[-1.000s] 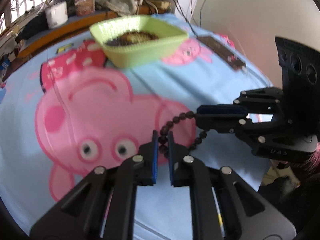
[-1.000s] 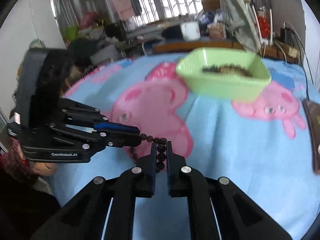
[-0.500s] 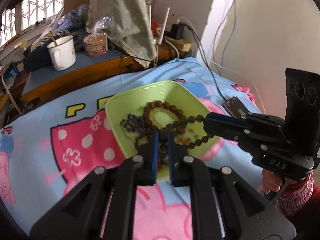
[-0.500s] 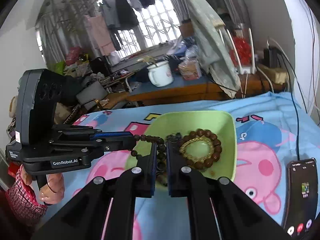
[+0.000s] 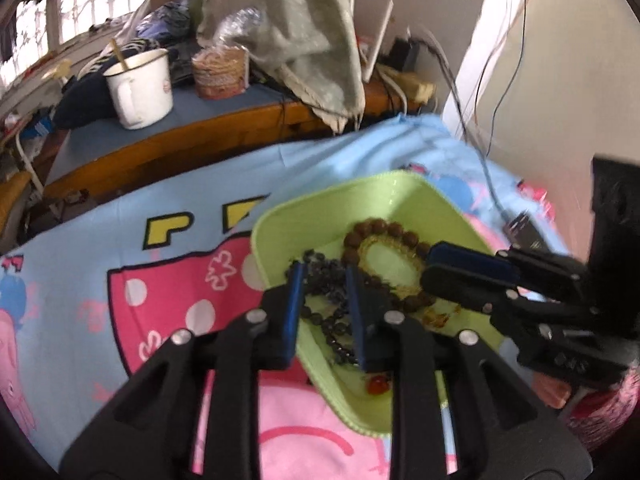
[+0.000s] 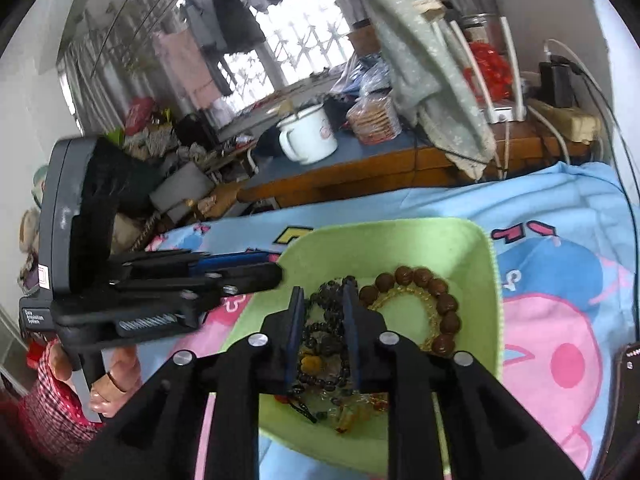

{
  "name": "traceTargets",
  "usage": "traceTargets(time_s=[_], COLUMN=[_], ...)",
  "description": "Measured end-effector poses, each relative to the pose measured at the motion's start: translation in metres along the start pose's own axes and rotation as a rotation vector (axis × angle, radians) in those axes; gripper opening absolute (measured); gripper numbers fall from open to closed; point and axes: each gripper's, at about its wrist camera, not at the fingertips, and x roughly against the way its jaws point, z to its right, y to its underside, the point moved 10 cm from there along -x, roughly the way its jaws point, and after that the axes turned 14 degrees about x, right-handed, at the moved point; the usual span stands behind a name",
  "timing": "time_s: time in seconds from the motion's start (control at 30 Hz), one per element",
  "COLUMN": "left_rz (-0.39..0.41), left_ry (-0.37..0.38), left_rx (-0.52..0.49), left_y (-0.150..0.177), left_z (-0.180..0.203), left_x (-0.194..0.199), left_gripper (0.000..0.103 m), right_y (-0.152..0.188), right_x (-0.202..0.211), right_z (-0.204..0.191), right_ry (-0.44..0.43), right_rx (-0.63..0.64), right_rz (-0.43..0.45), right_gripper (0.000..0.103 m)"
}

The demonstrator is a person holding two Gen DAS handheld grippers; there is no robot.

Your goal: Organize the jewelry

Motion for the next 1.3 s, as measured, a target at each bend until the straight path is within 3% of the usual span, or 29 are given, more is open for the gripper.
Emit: traceTargets(time_s=[0.2,0.33,0.6,0.73,1.07,1.13,1.17,1.2,1.3], left_rz=[0.104,0.155,0.168,0.178,0.180,0.187,0.190,0.201,0.222], left_ry=[0.007,-0.037,-0.159,-0.223,-0.288,-0.311,-0.321,-0.335,-0.361], left_rx=[0.054,0.068,0.064,0.053,0.097,0.108,0.112,0.115,0.108], left_y=[0.011,0.045,0.108,0.126,0.153,0.158,0.160,0.161,0.161], left_z=[-0.007,-0.008,0.002,0.005,0.007,0.003,0.002,0.000,-0.002], left_x=[0.049,0.068,0.070,0.072,0.086,0.090,0.091,0.094,0.100], left_gripper=[0.021,0.028,0.030,0.030,0.030,0.043,0.058,0.065,0.065], right_y=[-0.002,0.025,0.098,0.111,0.128,0.134,0.134,0.135,0.134], right_x=[0.044,0.068,0.082,0.095,0.117,0.117,0.116,0.115,0.114], right_z=[-0.002,-0.025,-0.058,-0.058,-0.058,-0.060,-0.061,-0.064,-0.070], right_ry=[0.004,0.021,0.067,0.116,0.219,0.214,0.212,0.210,0.205], right_rx=[-0.054,-0.048,-0.093,-0.124,-0.180,-0.196,-0.196,-0.190,-0.171], right_rz=[0.089,0.100,0.026,0.033,0.058,0.059,0.058,0.055,0.057], right_gripper=[0.000,0.000,0.014,0.018,0.019,0.019,0.019,0.019,0.019])
